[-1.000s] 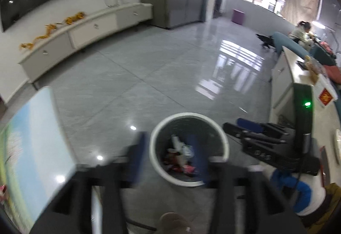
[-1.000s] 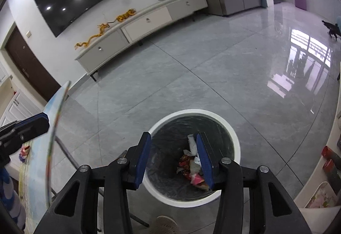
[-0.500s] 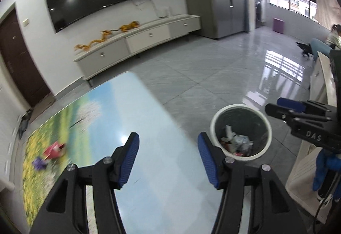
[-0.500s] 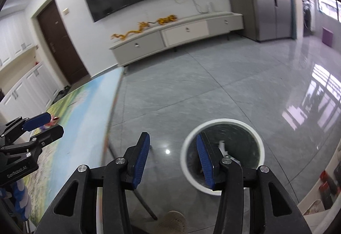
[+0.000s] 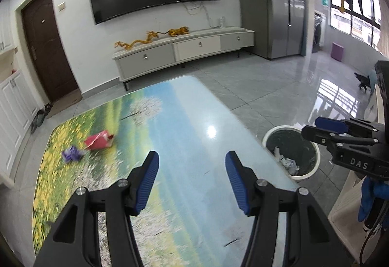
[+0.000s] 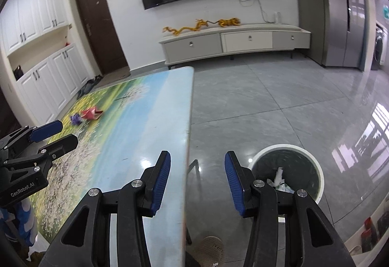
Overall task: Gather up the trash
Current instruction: 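Move both grippers back toward the purple bag and red box, then grasp the purple bag with the left gripper while the right grasps the red barcode box, then carry the purple bag and red box over the white bin, then hold the purple bag and red box above the white bin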
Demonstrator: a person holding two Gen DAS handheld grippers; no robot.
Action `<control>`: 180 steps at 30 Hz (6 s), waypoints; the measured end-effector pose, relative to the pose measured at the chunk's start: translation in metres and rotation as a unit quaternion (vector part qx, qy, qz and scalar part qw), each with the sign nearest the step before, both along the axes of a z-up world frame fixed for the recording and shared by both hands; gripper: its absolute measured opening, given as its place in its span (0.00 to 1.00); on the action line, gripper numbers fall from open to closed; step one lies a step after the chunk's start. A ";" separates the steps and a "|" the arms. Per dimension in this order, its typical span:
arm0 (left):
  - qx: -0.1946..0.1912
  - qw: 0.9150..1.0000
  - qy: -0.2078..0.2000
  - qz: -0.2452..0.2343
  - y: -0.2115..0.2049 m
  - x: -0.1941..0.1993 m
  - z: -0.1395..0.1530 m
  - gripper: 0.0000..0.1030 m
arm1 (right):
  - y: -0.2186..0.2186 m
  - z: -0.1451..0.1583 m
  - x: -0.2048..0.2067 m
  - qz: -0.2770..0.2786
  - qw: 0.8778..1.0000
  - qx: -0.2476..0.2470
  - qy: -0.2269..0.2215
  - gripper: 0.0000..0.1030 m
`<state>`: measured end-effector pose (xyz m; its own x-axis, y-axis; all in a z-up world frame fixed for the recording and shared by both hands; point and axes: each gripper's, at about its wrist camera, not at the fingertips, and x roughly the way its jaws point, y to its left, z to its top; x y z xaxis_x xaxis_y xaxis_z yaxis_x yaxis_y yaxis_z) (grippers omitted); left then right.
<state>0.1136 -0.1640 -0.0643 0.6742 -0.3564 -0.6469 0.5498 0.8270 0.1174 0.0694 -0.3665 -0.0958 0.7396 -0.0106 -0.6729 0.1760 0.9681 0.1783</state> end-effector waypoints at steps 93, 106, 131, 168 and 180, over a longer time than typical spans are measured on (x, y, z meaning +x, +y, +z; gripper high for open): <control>0.084 0.996 0.017 -0.027 0.085 0.022 -0.049 0.49 | 0.111 -0.020 0.098 0.243 0.969 0.004 0.048 0.05; 0.102 0.986 -0.004 -0.128 -0.022 -0.011 -0.030 0.49 | -0.008 -0.026 0.026 0.085 0.995 0.047 0.026 0.05; 0.148 0.952 0.015 -0.267 -0.193 -0.040 -0.065 0.49 | -0.154 -0.090 -0.023 -0.075 0.990 0.112 0.050 0.05; 0.180 0.935 0.043 -0.303 -0.252 -0.044 -0.097 0.49 | -0.198 -0.133 -0.028 -0.123 0.977 0.159 0.068 0.06; 0.181 0.935 0.044 -0.303 -0.256 -0.045 -0.098 0.49 | -0.204 -0.137 -0.028 -0.125 0.976 0.163 0.069 0.07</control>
<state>0.0689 -0.4198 -0.1625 0.3592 -0.4019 -0.8423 0.9246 0.2757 0.2627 0.0409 -0.5700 -0.2329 0.6428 0.0514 -0.7643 0.4446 0.7874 0.4269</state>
